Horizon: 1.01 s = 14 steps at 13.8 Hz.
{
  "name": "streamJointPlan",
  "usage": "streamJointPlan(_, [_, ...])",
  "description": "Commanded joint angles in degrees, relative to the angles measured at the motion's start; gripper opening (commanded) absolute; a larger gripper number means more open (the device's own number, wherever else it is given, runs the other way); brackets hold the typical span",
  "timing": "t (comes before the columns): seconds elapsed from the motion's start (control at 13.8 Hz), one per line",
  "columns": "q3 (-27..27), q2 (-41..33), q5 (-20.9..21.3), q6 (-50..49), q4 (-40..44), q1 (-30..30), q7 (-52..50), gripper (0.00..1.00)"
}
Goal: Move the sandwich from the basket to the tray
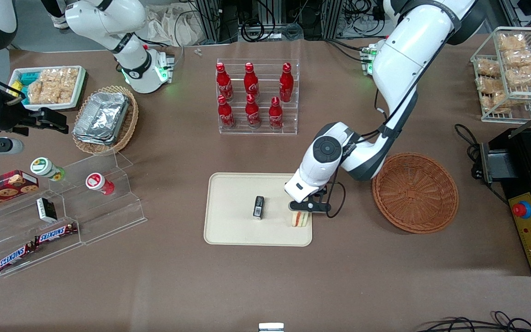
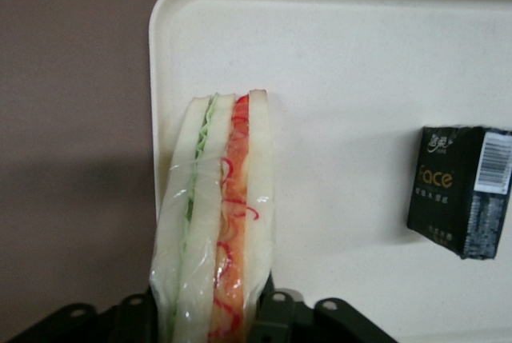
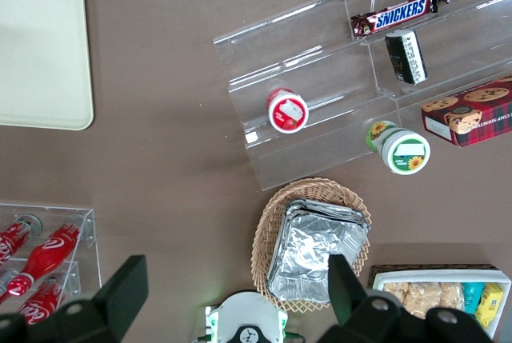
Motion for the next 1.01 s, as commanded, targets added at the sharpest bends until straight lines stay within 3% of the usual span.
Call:
streamJointPlan(0.0, [0.3,-2.9,2.2,-0.7,0.5,-0.8,-6.1,1.00])
streamJointPlan(0.29, [-0.4,-14.1,-1.1,-12.2,-1.8,2.4,-5.2,1.00])
streamJointPlan(0.51, [-0.6,-20.6,-8.7,-23.7,-0.1,5.2,3.0,1.00])
streamJointPlan(0.94, [-0.5,-33.2,-14.4,-44.8,0.5,17.7,20.8,1.00])
